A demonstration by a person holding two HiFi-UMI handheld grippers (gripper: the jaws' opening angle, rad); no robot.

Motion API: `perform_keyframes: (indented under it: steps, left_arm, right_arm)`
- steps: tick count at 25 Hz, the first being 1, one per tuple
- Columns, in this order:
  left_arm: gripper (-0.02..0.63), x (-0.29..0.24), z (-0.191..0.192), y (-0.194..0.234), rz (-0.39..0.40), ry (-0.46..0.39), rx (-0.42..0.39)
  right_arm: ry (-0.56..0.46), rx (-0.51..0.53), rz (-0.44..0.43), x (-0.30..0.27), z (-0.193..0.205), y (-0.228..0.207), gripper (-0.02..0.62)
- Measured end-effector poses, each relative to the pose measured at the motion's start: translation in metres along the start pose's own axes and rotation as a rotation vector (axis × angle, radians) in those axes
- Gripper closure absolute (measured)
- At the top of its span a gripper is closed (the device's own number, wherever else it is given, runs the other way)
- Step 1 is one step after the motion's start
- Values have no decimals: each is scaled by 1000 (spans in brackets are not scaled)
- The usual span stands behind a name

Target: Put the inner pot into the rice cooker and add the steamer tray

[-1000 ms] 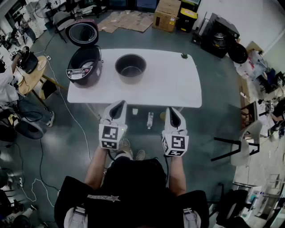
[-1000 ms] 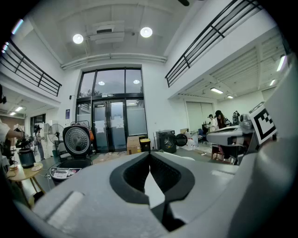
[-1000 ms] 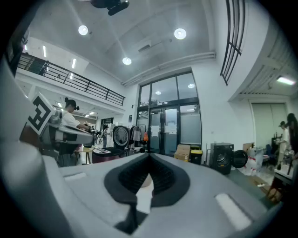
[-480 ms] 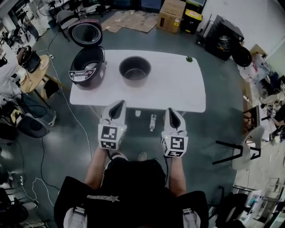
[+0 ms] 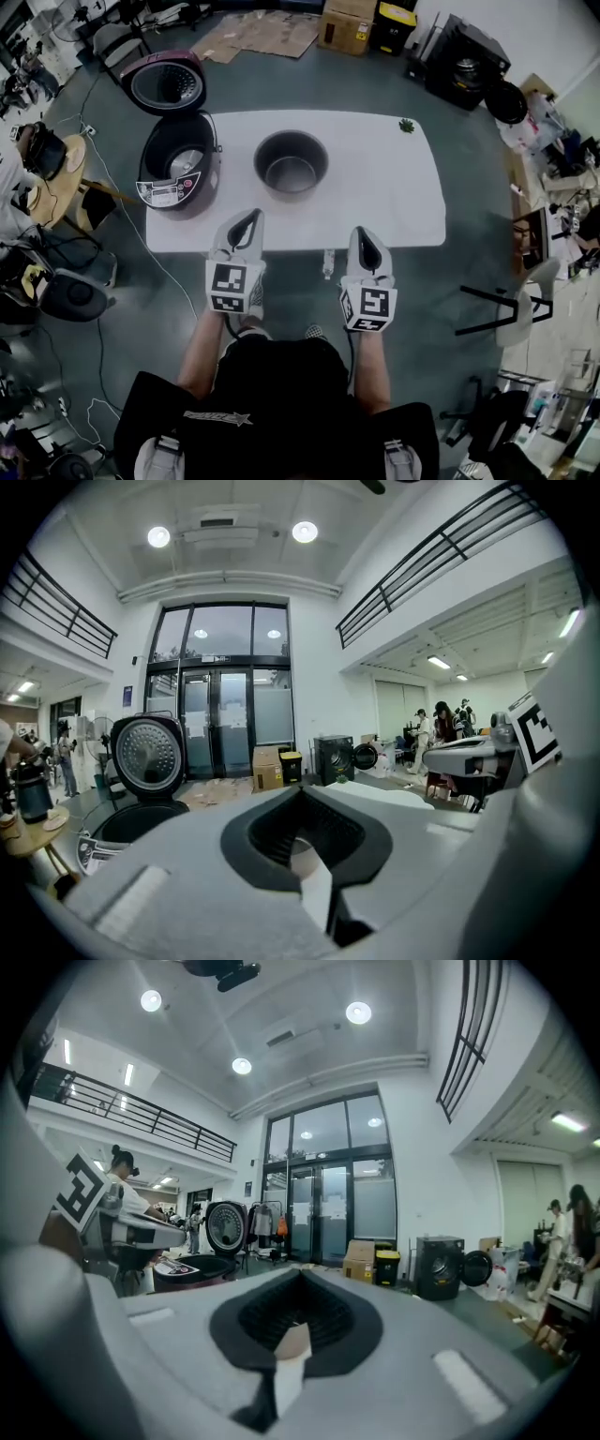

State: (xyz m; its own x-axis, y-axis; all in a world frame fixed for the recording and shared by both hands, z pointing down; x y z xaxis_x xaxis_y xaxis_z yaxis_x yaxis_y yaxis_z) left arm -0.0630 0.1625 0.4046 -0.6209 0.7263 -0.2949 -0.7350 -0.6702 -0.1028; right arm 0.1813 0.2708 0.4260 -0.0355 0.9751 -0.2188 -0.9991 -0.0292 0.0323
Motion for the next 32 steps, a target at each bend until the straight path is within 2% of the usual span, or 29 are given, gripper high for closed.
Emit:
perform_keyframes:
  steps: [7, 13, 17, 22, 23, 25, 26, 27, 28, 29, 32]
  left_arm:
    - [595, -52, 4, 70, 112, 26, -20]
    - [595, -86, 11, 107, 218, 42, -30]
    - [595, -109, 12, 119, 272, 48, -29]
    - [595, -134, 14, 118, 304, 66, -21]
    - [595, -139, 15, 118, 304, 75, -15]
    - [590, -149, 19, 119, 294, 103, 9]
    - [576, -154, 22, 119, 293, 122, 24]
    - [517, -160, 26, 119, 300, 143, 42]
    - [427, -165, 30, 119, 311, 163, 61]
    - [386, -171, 33, 118, 319, 180, 78]
    - [327, -186, 42, 117, 309, 219, 107]
  right_arm:
    - [42, -42, 116, -60, -4, 31, 592]
    - [79, -71, 218, -89, -1, 53, 592]
    - [98, -77, 260, -102, -1, 60, 592]
    - [134, -100, 292, -116, 1, 54, 592]
    - [138, -110, 288, -120, 2, 52, 581]
    - [146, -135, 270, -130, 5, 47, 467]
    - [150, -148, 262, -135, 8, 45, 441]
    - [154, -160, 256, -141, 11, 43, 436]
    - [160, -172, 248, -147, 15, 40, 410]
    - [169, -185, 238, -154, 18, 37, 393]
    - [202, -216, 208, -173, 30, 27, 369]
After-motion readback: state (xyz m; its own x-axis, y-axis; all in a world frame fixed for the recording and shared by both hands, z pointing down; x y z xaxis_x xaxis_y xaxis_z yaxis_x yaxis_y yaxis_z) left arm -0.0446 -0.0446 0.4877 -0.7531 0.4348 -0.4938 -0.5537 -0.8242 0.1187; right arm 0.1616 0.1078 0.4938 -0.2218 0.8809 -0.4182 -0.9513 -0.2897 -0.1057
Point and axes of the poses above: the fingertips, and each gripper's own axes: x backward along the fingers, y to its left, z out of its underside, the point moved 9 cm from there along x, backward along the fingers, and after that the axes turned 5 degrees about y, right-handed, at the moved point
